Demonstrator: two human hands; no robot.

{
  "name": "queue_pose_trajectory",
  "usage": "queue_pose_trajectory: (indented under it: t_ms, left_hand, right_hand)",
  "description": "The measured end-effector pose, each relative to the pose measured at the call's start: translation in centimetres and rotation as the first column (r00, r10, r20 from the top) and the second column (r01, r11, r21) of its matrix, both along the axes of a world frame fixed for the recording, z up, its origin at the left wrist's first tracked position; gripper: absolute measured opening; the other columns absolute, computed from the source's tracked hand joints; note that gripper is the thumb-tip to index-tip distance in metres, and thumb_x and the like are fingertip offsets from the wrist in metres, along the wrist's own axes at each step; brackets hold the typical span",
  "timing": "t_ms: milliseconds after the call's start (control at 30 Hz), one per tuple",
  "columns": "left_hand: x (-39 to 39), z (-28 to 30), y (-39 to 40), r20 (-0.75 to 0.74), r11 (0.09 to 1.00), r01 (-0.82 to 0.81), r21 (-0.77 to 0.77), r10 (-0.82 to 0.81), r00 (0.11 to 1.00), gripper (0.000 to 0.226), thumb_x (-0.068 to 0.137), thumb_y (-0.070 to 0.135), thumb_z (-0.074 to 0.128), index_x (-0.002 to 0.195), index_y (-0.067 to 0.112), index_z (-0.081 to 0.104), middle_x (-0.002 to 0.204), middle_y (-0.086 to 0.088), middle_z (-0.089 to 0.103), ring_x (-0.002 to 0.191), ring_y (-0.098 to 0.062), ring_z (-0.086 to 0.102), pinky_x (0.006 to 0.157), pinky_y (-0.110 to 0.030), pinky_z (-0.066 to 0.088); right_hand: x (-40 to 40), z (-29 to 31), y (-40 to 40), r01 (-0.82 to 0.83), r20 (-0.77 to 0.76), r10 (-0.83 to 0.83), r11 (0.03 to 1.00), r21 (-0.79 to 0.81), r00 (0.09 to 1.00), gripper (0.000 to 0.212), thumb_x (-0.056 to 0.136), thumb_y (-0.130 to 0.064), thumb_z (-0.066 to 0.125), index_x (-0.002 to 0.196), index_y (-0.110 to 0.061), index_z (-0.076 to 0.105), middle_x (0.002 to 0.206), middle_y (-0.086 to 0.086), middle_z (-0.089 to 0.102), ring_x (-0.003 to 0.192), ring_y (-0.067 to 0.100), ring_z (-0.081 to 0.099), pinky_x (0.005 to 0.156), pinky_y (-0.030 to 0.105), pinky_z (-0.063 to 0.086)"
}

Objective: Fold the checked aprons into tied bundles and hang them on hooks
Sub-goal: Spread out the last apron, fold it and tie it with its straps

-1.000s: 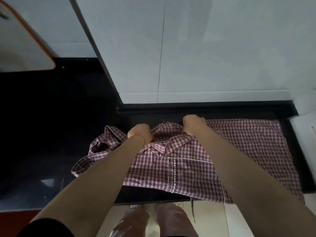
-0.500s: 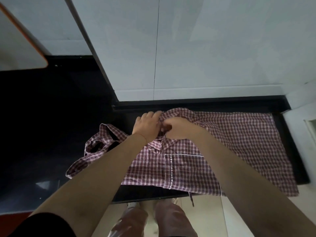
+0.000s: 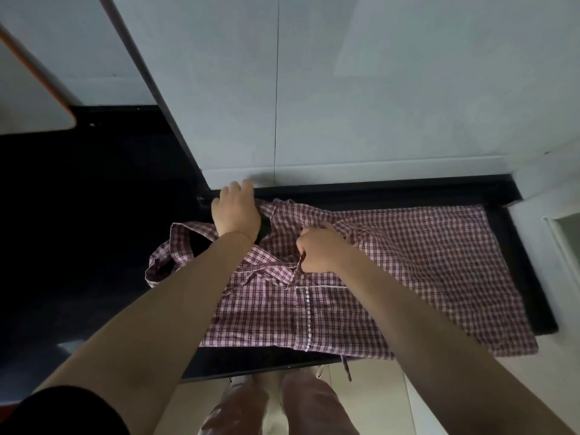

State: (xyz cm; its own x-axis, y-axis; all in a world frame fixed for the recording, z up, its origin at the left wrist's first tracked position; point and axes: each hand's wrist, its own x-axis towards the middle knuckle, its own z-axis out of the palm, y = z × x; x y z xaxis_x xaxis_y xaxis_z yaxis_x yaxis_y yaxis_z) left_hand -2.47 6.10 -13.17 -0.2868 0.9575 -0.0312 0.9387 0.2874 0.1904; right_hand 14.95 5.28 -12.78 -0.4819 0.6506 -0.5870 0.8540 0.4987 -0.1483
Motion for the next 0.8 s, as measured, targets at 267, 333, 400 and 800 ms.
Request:
queue_pose_trajectory:
  t_ms: [267,333,400,800]
  left_hand:
    - [1.5,-1.9,-1.5,0.281,0.868,0.400,-0.295,-0.321,0.904,0.022,0.101,0.022,0.041,0.100,0.020,0.063,0.106,0.004,0.061,0.095,-0.014,0.055,0.099,-0.038,0.047]
    - [1.3,-1.3,-1.6,0.523,0.926,0.223,-0.305,-0.033,0.852,0.037,0.107,0.036,0.030,0.085,0.020,0.056,0.083,0.003,0.057,0.076,-0.011,0.051,0.085,-0.031,0.045]
    - [1.2,-0.8,-1.5,0.667,0.945,0.111,-0.309,0.131,0.733,0.049,0.103,0.056,0.030,0.086,0.020,0.057,0.079,0.003,0.058,0.074,-0.011,0.053,0.077,-0.032,0.042]
    - [3.0,-2.0,-1.4,0.034,0.981,0.172,-0.093,-0.169,0.985,0.035,0.087,0.009,0.056,0.120,0.014,0.047,0.117,-0.005,0.054,0.105,-0.023,0.052,0.089,-0.036,0.047]
  right_hand:
    - [0.5,1.2,1.8,0.239,-0.186,-0.227,0.970,0.050,0.956,0.023,0.098,-0.020,0.049,0.076,-0.020,0.052,0.071,-0.004,0.056,0.066,0.011,0.053,0.095,0.038,0.040]
    - [0.5,0.6,2.7,0.331,-0.239,-0.284,0.924,0.188,0.929,0.026,0.101,-0.024,0.045,0.076,-0.020,0.051,0.070,-0.004,0.053,0.064,0.013,0.050,0.097,0.042,0.039]
    - [0.1,0.1,3.5,0.405,-0.291,-0.331,0.881,0.246,0.897,0.028,0.103,-0.028,0.044,0.077,-0.021,0.049,0.068,-0.005,0.049,0.062,0.016,0.046,0.092,0.042,0.036]
    - [4.6,-0.6,5.7,0.423,-0.052,-0.424,0.874,0.240,0.904,0.018,0.091,-0.026,0.055,0.105,-0.015,0.056,0.096,0.003,0.059,0.100,0.027,0.055,0.103,0.047,0.032]
